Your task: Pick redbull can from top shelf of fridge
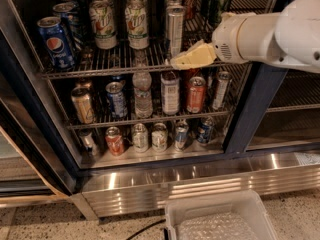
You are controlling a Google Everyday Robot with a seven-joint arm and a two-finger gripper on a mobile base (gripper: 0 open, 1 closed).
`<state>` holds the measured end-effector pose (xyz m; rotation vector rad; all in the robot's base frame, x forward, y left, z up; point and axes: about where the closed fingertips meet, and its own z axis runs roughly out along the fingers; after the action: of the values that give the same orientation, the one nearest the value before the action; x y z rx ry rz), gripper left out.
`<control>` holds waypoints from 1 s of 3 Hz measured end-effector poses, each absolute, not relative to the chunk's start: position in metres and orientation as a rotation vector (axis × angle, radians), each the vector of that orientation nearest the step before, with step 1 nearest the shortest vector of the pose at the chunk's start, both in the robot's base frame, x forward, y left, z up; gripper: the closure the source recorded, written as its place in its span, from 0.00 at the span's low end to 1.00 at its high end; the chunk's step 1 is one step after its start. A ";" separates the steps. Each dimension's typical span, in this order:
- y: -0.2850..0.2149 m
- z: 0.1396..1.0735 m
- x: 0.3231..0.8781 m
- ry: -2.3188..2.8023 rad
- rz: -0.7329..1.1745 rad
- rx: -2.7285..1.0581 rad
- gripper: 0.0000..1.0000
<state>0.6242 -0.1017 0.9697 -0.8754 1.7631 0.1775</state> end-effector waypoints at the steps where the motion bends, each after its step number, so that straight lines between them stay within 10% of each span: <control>1: -0.088 0.974 0.642 1.726 0.145 -0.807 0.00; 3: -0.071 0.975 0.663 1.694 0.139 -0.724 0.00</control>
Offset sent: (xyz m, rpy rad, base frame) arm 0.0471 0.0250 0.0072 0.0868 -0.1268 -0.1530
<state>0.6630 -0.0715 0.9749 -0.7243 1.6936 0.1386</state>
